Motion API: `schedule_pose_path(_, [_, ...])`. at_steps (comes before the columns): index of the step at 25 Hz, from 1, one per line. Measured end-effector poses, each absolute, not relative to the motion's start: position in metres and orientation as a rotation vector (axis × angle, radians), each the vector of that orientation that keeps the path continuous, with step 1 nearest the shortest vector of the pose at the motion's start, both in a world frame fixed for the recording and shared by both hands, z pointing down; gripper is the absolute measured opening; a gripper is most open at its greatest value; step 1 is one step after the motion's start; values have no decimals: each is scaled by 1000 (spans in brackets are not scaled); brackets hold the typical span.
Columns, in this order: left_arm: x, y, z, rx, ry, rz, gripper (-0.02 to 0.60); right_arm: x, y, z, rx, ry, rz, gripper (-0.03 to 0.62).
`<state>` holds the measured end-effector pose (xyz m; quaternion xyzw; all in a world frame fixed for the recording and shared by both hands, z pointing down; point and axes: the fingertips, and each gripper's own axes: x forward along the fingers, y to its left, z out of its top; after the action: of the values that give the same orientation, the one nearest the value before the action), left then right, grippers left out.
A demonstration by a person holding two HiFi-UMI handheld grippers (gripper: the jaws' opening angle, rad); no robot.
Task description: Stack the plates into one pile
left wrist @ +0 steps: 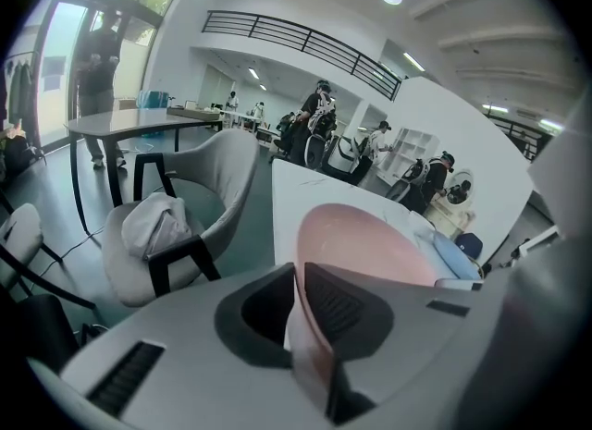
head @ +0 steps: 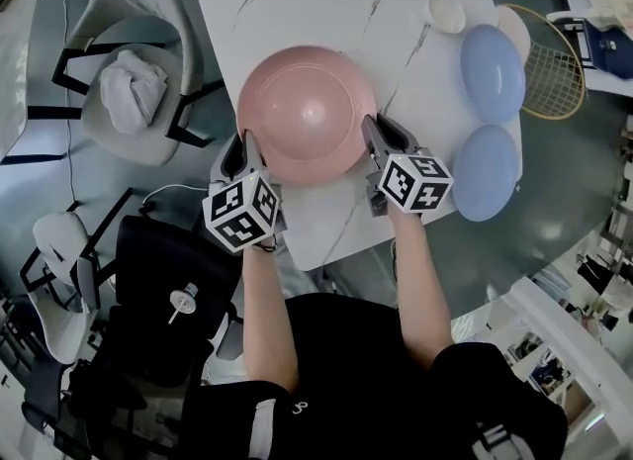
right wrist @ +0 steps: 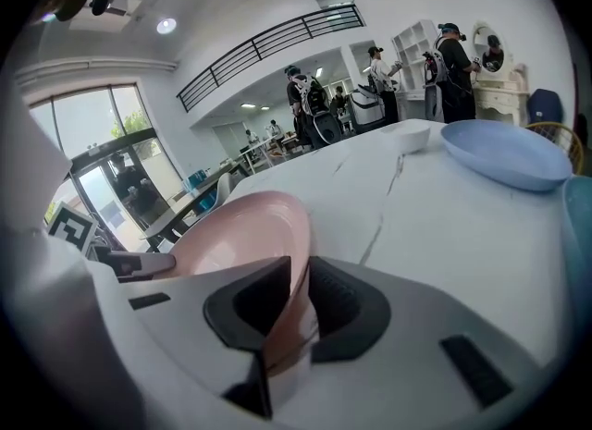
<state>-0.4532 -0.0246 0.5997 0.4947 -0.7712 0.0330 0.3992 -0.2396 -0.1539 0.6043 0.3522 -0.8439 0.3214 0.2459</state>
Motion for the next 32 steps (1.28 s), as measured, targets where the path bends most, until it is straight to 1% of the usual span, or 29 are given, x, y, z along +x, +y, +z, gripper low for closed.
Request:
schedule_pose_path(5, [-449,-18,598,1210,-1959,60,43,-237,-150,602,962,-2265,916,57])
schedule_pose_path(10, [-440,-15,577,1228,-1997,3,41,-227,-149,588,964,-2332,972,51])
schedule_pose_path(17, [-421,0,556,1212,-2065,26,40,-211,-140,574,938,-2390,1001,49])
schedule_pose_path(23, [-389,-2,528,1211,-2116,21,35,-179,-141,554,926,-2423,1026,49])
schedule_pose_path(32, [-328,-24,511,1263,-2117,18,35,-115,-160,534,983,-2457,1018,48])
